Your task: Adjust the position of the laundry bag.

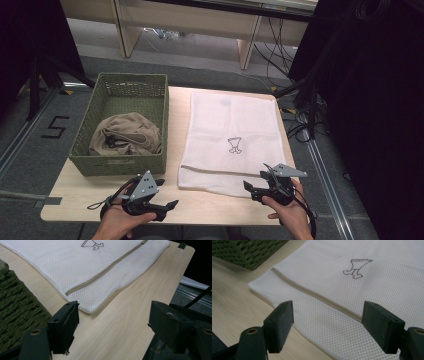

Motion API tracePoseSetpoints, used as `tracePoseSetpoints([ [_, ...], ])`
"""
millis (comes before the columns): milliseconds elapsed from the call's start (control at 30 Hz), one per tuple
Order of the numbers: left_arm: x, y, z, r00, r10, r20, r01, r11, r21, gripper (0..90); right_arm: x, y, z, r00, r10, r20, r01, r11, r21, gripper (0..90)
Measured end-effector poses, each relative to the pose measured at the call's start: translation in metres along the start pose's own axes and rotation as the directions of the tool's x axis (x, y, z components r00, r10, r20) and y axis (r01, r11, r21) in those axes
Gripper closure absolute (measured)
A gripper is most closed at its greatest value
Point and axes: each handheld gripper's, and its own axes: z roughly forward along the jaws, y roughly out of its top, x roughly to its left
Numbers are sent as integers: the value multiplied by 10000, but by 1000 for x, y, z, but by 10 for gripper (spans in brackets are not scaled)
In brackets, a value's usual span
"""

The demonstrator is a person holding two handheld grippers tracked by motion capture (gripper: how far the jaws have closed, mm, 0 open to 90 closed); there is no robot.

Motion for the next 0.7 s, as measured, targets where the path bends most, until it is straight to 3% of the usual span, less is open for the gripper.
tracePoseSetpoints([
  [533,-1,1,3,10000,96,-14,-96,9999,88,233,1,0,1,10000,59,63,-60,9999,128,260],
  [700,0,3,10,9995,316,-5,-316,9993,204,363,-2,-1,1,9997,143,177,-143,9999,47,234],
])
